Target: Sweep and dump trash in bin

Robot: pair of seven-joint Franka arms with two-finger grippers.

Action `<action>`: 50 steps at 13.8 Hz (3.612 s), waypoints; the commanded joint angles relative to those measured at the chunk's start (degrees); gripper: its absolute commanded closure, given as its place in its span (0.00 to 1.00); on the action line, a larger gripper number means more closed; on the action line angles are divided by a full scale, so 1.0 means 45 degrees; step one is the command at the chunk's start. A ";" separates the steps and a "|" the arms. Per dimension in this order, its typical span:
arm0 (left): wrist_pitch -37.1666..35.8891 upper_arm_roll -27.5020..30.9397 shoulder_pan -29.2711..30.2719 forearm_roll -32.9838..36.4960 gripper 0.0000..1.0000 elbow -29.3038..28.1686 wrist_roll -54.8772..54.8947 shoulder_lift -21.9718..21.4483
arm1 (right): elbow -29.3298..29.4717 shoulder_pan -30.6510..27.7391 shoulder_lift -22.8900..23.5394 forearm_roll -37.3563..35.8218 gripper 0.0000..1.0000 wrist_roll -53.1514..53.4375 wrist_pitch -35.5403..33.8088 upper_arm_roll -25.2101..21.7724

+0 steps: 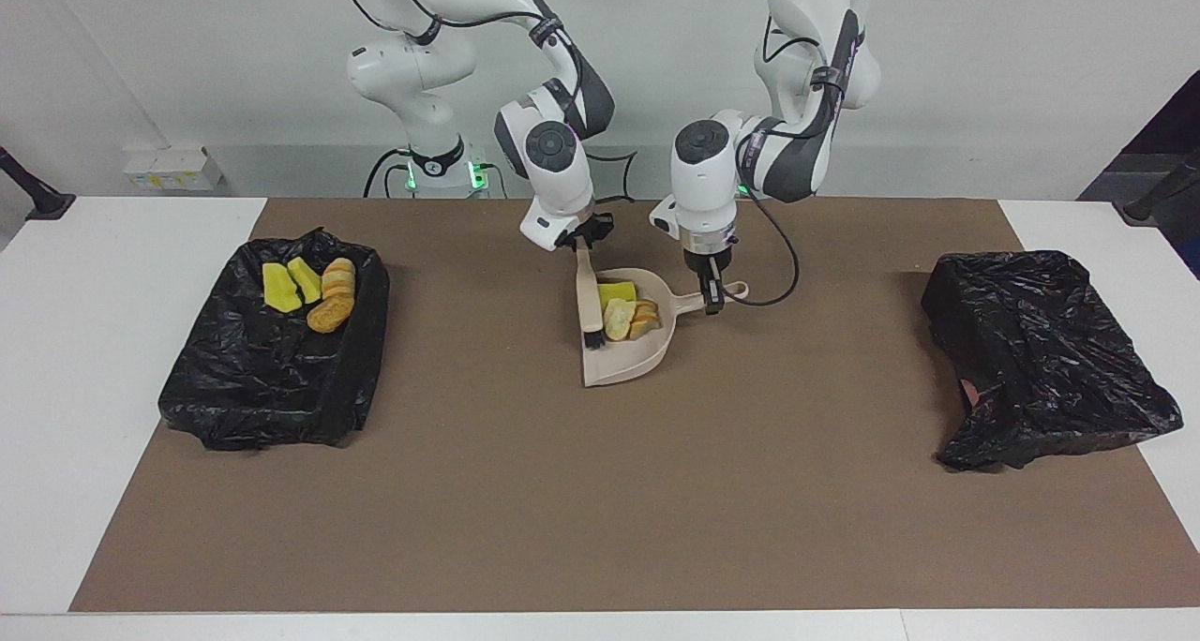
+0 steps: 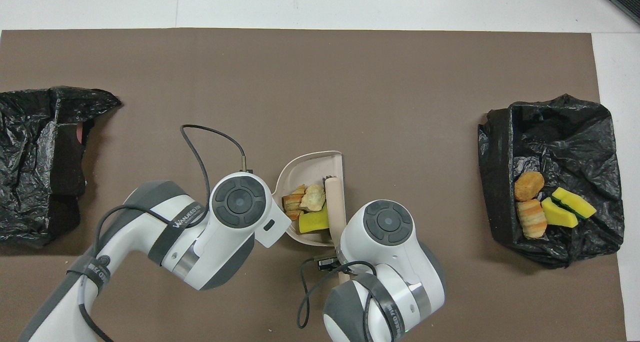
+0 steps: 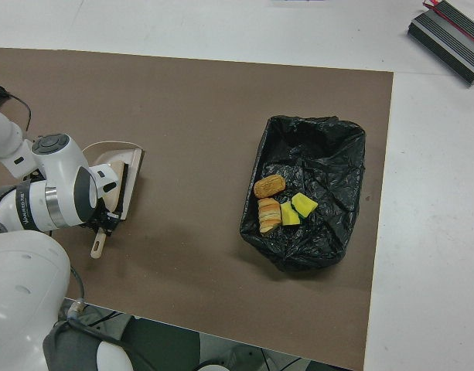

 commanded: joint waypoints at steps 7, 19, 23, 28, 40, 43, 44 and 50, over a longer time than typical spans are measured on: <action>0.0593 0.0024 0.2367 -0.3849 1.00 0.0268 0.4743 0.0317 | 0.1335 -0.0283 -0.1551 -0.1939 1.00 0.1414 -0.4765 -0.0104; -0.3388 0.0161 0.5726 -0.3615 1.00 0.4270 0.7770 0.0650 | -0.1433 0.2759 -0.1812 0.0405 1.00 0.3773 -0.1030 0.0071; -0.5187 0.0161 0.7131 -0.2776 1.00 0.5659 0.8804 0.0611 | -0.1493 0.3309 -0.1086 0.0405 1.00 0.4696 0.0187 0.0071; -0.5092 0.0219 0.9845 -0.2503 1.00 0.5622 1.1306 0.0591 | -0.1845 0.3270 -0.1047 0.0405 0.84 0.4051 0.0323 0.0071; -0.2572 0.0180 1.3151 0.2630 1.00 0.6947 1.2461 0.1390 | 0.0612 0.0151 -0.0539 -0.2072 0.00 0.3465 0.0246 -0.0065; -0.2592 0.0180 1.2995 0.4933 1.00 0.7164 1.0689 0.1490 | 0.1259 -0.1101 -0.0597 -0.3439 0.00 0.3426 0.0031 -0.0065; -0.2572 0.0161 1.2955 0.5617 1.00 0.7164 1.0102 0.1489 | 0.1454 -0.1511 -0.0713 -0.3655 0.00 0.3426 -0.0105 -0.0065; -0.0133 0.0102 1.2683 0.8471 1.00 0.5914 0.9003 0.0319 | 0.3445 -0.3095 -0.0812 -0.4126 0.00 0.2685 -0.1863 -0.0085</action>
